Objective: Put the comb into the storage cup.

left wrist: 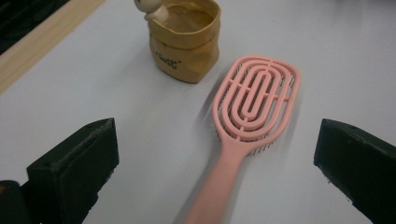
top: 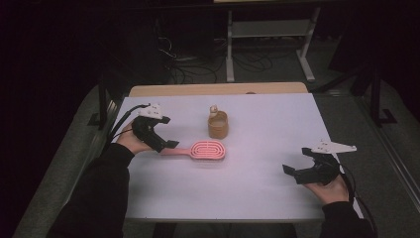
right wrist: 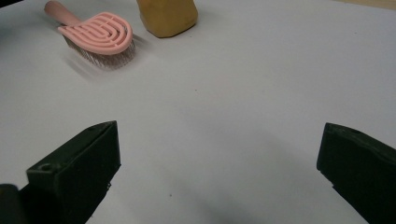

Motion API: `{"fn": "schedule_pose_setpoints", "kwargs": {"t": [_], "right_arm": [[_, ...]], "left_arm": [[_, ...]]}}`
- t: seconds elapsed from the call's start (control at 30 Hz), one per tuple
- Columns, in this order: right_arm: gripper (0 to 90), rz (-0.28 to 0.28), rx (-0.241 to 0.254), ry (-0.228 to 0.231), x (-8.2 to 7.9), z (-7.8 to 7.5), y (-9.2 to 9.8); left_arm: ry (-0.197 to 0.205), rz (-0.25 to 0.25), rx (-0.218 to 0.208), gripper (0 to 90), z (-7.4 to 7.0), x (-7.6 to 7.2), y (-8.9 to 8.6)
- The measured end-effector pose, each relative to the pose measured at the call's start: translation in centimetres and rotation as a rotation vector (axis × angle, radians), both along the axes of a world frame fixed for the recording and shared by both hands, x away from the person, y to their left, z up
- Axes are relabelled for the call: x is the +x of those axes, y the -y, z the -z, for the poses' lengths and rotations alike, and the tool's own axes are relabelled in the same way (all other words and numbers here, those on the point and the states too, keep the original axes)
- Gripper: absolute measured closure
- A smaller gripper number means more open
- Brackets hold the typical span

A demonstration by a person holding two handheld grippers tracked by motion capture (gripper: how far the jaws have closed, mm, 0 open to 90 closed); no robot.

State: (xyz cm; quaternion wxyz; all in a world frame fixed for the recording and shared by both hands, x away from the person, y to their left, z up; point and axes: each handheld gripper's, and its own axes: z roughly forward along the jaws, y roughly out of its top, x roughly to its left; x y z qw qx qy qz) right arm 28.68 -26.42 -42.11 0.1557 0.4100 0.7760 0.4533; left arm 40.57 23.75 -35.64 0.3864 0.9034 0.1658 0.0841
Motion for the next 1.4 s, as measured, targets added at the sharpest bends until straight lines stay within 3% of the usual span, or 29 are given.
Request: {"fn": "schedule_pose_setpoints", "kwargs": {"t": [0.53,0.83,1.4], "right_arm": [[0.0,-0.013,0.004,0.001,-0.1,-0.1,-0.1],[0.0,-0.019,0.004,0.001,-0.1,-0.1,-0.2],[0.0,-0.03,0.0,-0.005,-0.1,0.0,-0.3]], "left_arm": [[-0.032,0.066,0.096,0.0,1.8,1.6,2.7],[-0.045,0.105,0.151,0.0,2.7,1.7,4.3],[-0.08,0.146,0.281,0.0,5.1,1.8,5.5]]}}
